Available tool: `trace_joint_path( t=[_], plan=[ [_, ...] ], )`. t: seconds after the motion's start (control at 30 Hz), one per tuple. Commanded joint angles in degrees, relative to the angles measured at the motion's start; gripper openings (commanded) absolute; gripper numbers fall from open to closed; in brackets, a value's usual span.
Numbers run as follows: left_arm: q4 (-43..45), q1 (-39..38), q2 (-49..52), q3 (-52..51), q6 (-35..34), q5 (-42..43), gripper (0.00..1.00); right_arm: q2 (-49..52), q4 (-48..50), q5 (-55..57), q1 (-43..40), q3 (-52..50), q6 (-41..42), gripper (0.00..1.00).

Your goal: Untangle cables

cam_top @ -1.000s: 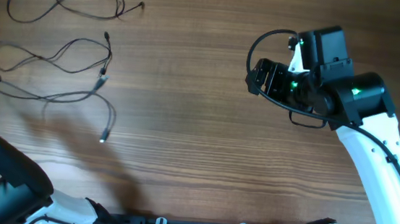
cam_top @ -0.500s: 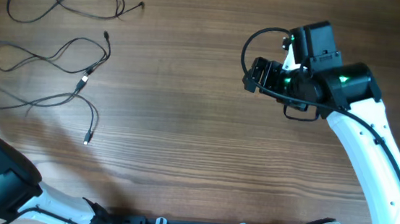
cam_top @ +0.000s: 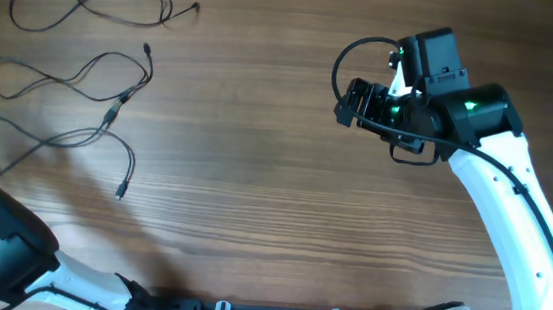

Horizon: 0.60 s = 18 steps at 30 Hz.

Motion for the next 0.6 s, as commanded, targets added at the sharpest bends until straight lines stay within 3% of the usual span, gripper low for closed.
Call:
trace_joint_path(
  t=[0.0,0.1,0.13,0.2,0.47,0.57],
  plan=[
    [-0.26,-4.13,-4.13,0.2,-6.69,18.1,0.67,0.61,0.15,-1.11,-0.13,0.59,0.81,1.0],
    [-3.56,-7.54,-3.56,0.17,-12.33,23.08,0.37,0.61,0.17,-1.14,-0.13,0.59,2.19,1.0],
    [-4.94,-8.83,-3.13,0.17,-12.79,23.06,0.22,0.61,0.17,-1.11,-0.13,0.59,2.58,1.0],
    [-7.89,-11.89,-1.66,0.17,-12.72,22.58,0.06,0.61,0.0,-1.18,-0.13,0.59,3.04,1.0],
    [-14.58,-18.38,4.04,0.17,-12.76,5.29,0.04,0.61,-0.74,-3.93,-0.13,0.59,3.04,1.0],
    [-16.06,-18.73,6.01,0.17,-12.76,6.19,0.04,0.61,-0.5,-3.93,-0.13,0.59,3.17,1.0]
  ],
)
